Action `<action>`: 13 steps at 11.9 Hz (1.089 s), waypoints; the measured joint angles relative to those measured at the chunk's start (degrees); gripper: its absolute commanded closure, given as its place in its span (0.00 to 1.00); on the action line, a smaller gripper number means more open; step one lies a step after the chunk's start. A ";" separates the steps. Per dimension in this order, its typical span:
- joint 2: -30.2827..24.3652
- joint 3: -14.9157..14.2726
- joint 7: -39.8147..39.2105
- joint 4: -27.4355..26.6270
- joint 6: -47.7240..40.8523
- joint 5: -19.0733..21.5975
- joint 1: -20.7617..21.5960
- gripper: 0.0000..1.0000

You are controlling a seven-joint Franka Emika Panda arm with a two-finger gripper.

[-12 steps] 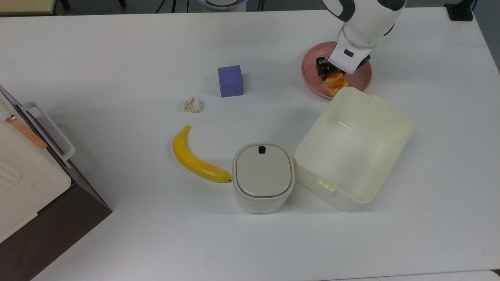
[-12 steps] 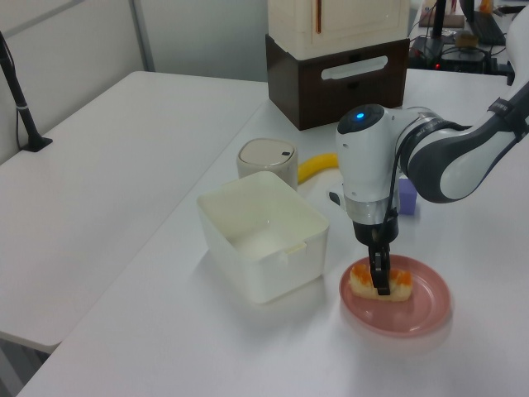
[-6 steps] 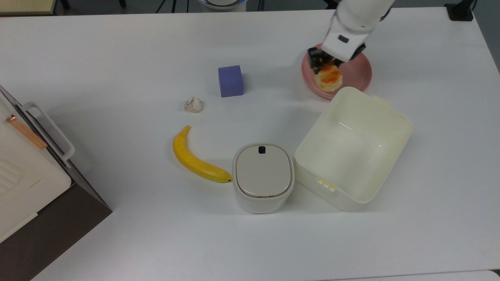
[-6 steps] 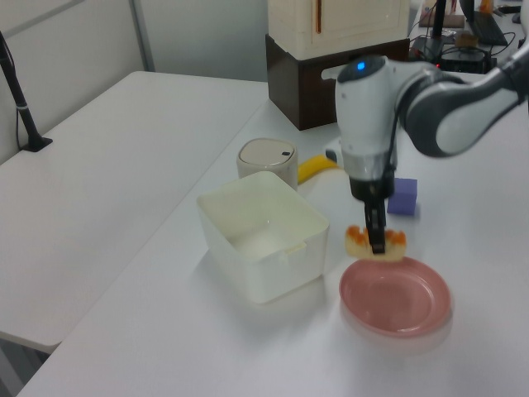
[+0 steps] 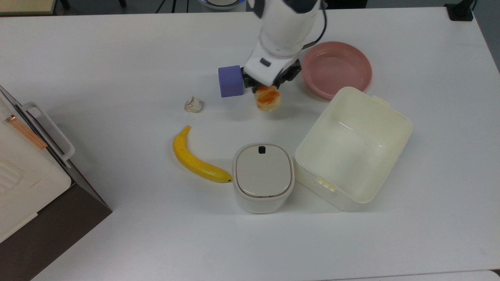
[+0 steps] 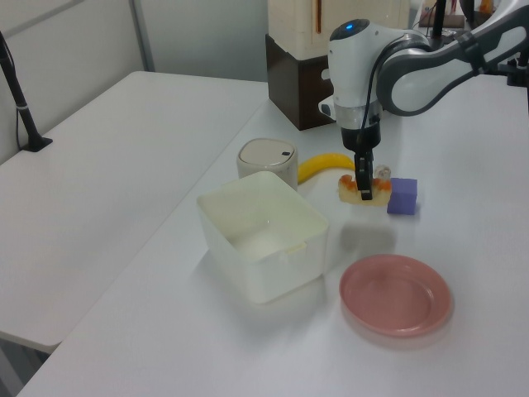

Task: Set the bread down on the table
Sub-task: 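Carry the bread off the plate and set it beside the purple cube, then open the gripper and raise it away from the bread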

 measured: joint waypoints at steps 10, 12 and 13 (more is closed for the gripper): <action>-6.37 -0.50 -0.29 10.28 -12.51 0.01 -6.65 0.00; -8.63 -0.47 -0.16 10.48 -12.52 0.02 -8.40 0.00; -9.51 -0.47 0.10 10.48 -12.53 0.02 -8.86 0.00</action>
